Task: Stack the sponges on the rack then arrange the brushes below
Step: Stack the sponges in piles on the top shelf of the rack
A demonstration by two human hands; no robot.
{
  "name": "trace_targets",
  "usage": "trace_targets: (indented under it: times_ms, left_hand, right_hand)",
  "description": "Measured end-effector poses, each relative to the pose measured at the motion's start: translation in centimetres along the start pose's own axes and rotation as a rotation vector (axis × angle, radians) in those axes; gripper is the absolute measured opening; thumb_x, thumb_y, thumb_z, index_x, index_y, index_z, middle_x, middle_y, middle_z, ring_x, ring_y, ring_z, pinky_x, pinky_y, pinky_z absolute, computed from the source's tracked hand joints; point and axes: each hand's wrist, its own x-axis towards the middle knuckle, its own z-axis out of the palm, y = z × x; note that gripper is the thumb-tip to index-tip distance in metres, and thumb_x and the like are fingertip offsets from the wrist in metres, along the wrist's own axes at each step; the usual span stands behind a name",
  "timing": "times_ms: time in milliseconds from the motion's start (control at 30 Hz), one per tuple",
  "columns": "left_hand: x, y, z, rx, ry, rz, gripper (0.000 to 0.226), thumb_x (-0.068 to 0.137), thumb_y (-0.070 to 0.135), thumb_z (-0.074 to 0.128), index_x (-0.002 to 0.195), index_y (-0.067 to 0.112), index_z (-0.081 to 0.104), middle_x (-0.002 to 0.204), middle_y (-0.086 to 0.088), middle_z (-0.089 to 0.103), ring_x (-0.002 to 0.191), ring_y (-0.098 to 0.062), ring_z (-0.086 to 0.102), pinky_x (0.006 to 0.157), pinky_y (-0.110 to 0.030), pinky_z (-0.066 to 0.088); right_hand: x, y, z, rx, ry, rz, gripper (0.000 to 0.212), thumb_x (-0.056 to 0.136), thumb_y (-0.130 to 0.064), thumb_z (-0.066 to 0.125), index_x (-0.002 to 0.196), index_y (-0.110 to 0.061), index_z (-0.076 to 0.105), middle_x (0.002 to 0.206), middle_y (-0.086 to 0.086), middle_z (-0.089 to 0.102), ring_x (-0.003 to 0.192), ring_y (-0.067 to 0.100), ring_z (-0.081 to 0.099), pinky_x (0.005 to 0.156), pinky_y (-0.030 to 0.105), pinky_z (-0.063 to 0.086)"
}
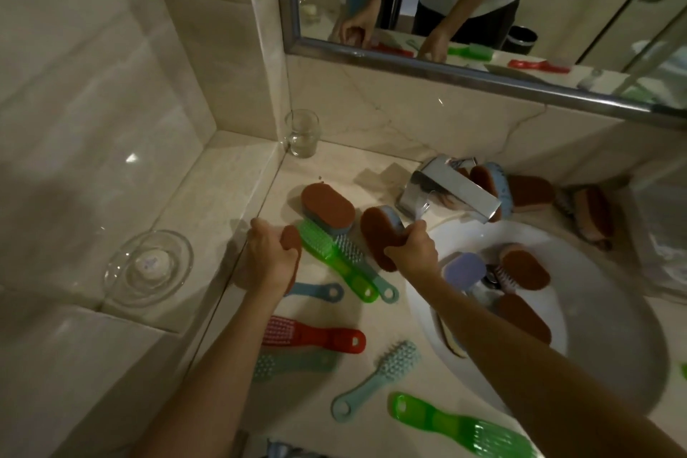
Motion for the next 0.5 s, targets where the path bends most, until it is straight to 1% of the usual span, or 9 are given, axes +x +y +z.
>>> trace_targets:
  times_ms: [67, 100, 133, 167, 267, 333, 400, 467, 500]
  left_hand:
    - [-0.6, 1.0, -1.0, -0.024, 0.043, 0.031, 0.042, 0.083, 0.011, 0.061, 0.119, 0.003, 0.042, 0.126, -0.018, 0.046, 0.114, -0.035, 0.049, 0.086, -0.041, 0.044]
    - [-1.0, 1.6, -1.7, -0.040, 0.058, 0.054, 0.042, 0.083, 0.011, 0.061, 0.120, 0.002, 0.044, 0.127, -0.018, 0.044, 0.116, -0.033, 0.047, 0.088, -0.037, 0.043]
    - [-1.4, 2.5, -2.5, -0.071, 0.073, 0.070, 0.042, 0.083, 0.012, 0.061, 0.120, 0.002, 0.046, 0.127, -0.018, 0.044, 0.116, -0.032, 0.046, 0.088, -0.034, 0.041]
    - [-1.9, 3.5, -3.4, -0.116, 0.087, 0.075, 0.042, 0.082, 0.013, 0.062, 0.120, 0.001, 0.048, 0.125, -0.017, 0.044, 0.115, -0.031, 0.047, 0.086, -0.031, 0.040]
    - [-3.8, 7.2, -5.8, -0.249, 0.088, 0.076, 0.043, 0.082, 0.017, 0.063, 0.121, 0.006, 0.047, 0.120, -0.015, 0.053, 0.111, -0.031, 0.053, 0.078, -0.030, 0.038]
    - [-5.2, 9.5, -6.9, -0.292, 0.054, 0.101, 0.046, 0.082, 0.019, 0.062, 0.123, 0.010, 0.045, 0.120, -0.015, 0.057, 0.109, -0.033, 0.055, 0.078, -0.034, 0.040]
    - [-6.8, 11.9, -7.3, -0.339, 0.011, 0.158, 0.050, 0.082, 0.023, 0.062, 0.128, 0.014, 0.043, 0.123, -0.012, 0.057, 0.110, -0.031, 0.055, 0.080, -0.033, 0.041]
    - [-8.4, 14.6, -7.3, -0.400, -0.021, 0.227, 0.050, 0.083, 0.025, 0.061, 0.128, 0.016, 0.043, 0.123, -0.009, 0.056, 0.106, -0.027, 0.055, 0.078, -0.030, 0.039]
    - [-9.3, 16.1, -7.2, -0.423, -0.032, 0.257, 0.048, 0.084, 0.025, 0.061, 0.128, 0.017, 0.042, 0.122, -0.008, 0.057, 0.102, -0.025, 0.054, 0.077, -0.029, 0.038]
  right_hand:
    - [-0.8, -0.2, -0.8, -0.001, 0.036, -0.104, 0.033, 0.082, -0.011, 0.064, 0.099, -0.018, 0.037, 0.106, 0.006, 0.055, 0.088, 0.016, 0.051, 0.067, 0.022, 0.048]
    - [-1.3, -0.4, -1.4, -0.003, 0.056, -0.169, 0.033, 0.082, -0.012, 0.064, 0.096, -0.019, 0.036, 0.103, 0.002, 0.052, 0.087, 0.014, 0.049, 0.060, 0.015, 0.041]
    - [-1.8, -0.7, -2.1, -0.009, 0.079, -0.233, 0.032, 0.082, -0.013, 0.064, 0.095, -0.018, 0.035, 0.101, 0.000, 0.049, 0.085, 0.012, 0.048, 0.056, 0.012, 0.034]
    - [-2.3, -1.0, -2.9, -0.009, 0.110, -0.293, 0.031, 0.082, -0.013, 0.065, 0.093, -0.017, 0.036, 0.100, -0.001, 0.048, 0.084, 0.012, 0.047, 0.054, 0.011, 0.030]
    - [-3.7, -2.4, -6.0, 0.043, 0.212, -0.402, 0.029, 0.080, -0.012, 0.066, 0.089, -0.013, 0.038, 0.090, -0.001, 0.047, 0.077, 0.015, 0.047, 0.053, 0.014, 0.032]
    - [-4.5, -3.0, -8.3, 0.079, 0.269, -0.449, 0.029, 0.080, -0.012, 0.067, 0.087, -0.013, 0.038, 0.083, -0.004, 0.045, 0.072, 0.014, 0.046, 0.053, 0.013, 0.034]
    - [-5.4, -3.3, -10.8, 0.107, 0.332, -0.493, 0.031, 0.079, -0.014, 0.068, 0.086, -0.014, 0.038, 0.077, -0.008, 0.041, 0.068, 0.011, 0.044, 0.053, 0.012, 0.036]
    - [-6.1, -3.3, -13.5, 0.139, 0.402, -0.505, 0.032, 0.080, -0.017, 0.069, 0.086, -0.015, 0.038, 0.078, -0.008, 0.043, 0.071, 0.012, 0.047, 0.056, 0.013, 0.037]
    - [-6.5, -3.1, -15.0, 0.167, 0.430, -0.500, 0.031, 0.081, -0.018, 0.069, 0.087, -0.016, 0.039, 0.079, -0.008, 0.045, 0.074, 0.014, 0.051, 0.059, 0.018, 0.042]
